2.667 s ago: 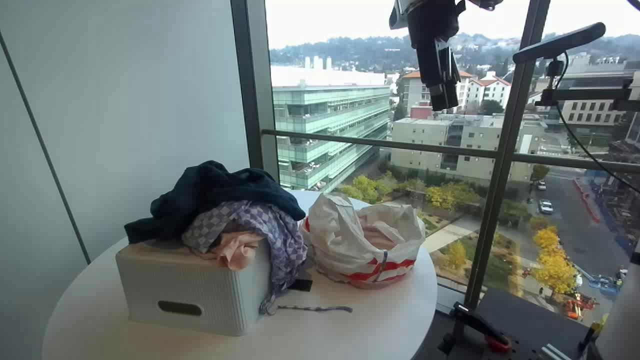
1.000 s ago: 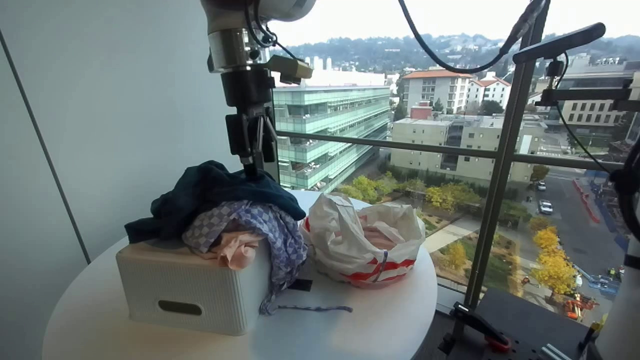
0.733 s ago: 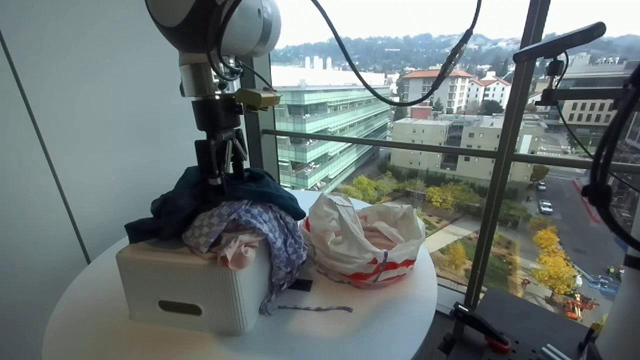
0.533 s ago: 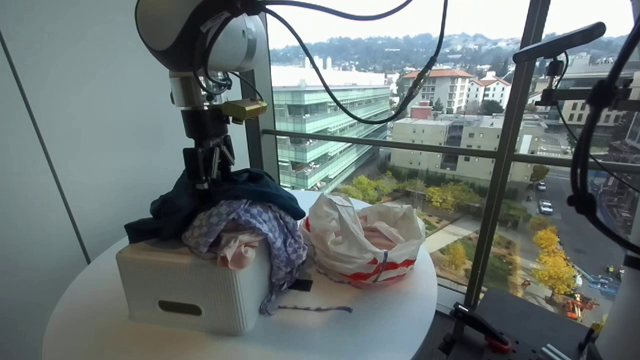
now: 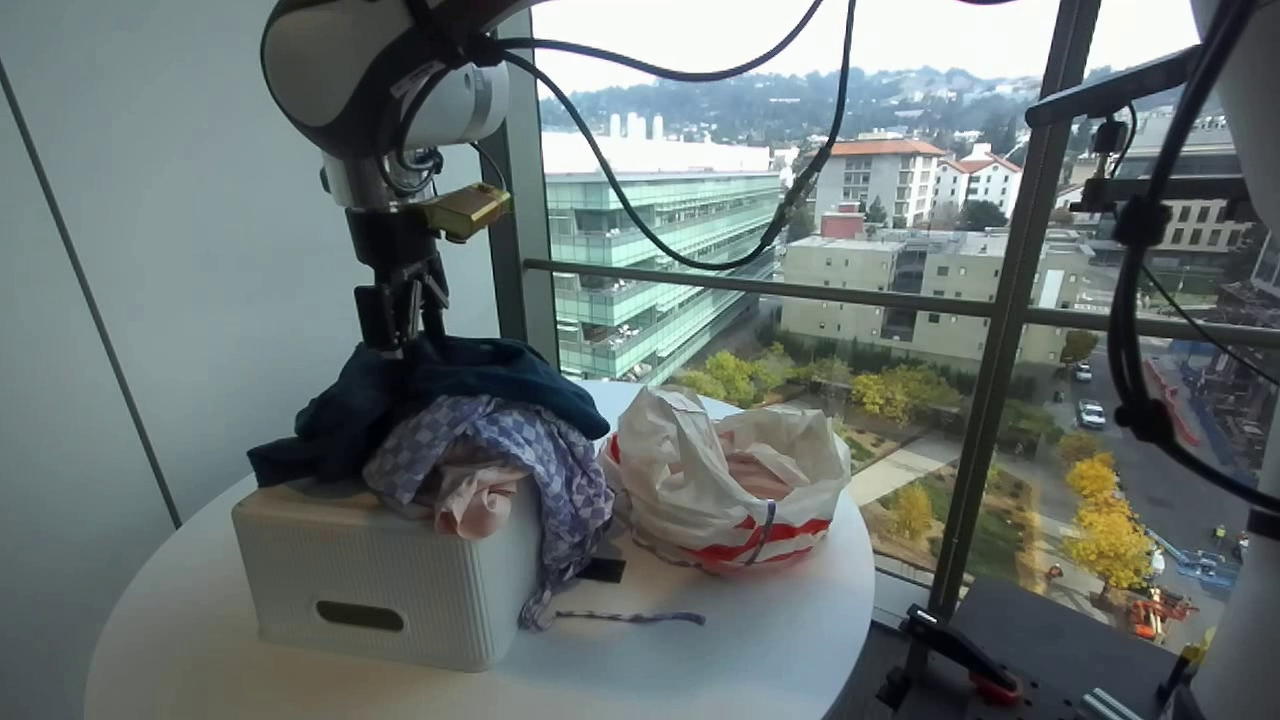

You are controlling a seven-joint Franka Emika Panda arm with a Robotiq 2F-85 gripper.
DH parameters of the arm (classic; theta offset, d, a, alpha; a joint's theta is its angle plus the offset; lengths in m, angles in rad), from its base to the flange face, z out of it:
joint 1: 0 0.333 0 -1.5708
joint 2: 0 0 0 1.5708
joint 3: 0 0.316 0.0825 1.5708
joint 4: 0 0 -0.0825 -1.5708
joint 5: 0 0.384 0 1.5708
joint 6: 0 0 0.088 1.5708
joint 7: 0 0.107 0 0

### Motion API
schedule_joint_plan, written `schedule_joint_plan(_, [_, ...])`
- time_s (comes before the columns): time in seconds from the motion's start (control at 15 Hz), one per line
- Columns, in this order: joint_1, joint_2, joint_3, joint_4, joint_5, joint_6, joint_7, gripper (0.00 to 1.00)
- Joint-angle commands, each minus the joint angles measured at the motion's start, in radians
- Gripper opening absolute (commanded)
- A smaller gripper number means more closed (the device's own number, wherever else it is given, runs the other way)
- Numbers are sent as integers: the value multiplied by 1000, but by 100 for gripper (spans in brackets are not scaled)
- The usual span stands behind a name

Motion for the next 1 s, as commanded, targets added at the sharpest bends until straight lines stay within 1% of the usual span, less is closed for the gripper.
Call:
schedule_joint_plan(0.0, [14,36,-9,10,-58,41,3,100])
schedule_joint_plan(0.2, [15,61,-9,0,-72,62,14,100])
schedule_joint_plan(0.27, [15,65,-9,-11,-75,88,15,84])
schedule_joint_plan(0.33, [15,67,-12,-19,-80,107,19,73])
schedule_joint_plan(0.47, [14,53,-16,-45,-88,129,26,58])
schedule_joint_plan(0.53, [10,42,-17,-60,-89,139,30,49])
schedule_joint_plan(0.6, [6,29,-18,-74,-87,144,31,42])
schedule_joint_plan(0.67, [4,21,-23,-85,-88,147,39,33])
schedule_joint_plan(0.93, [-9,-17,-28,-124,-74,144,59,5])
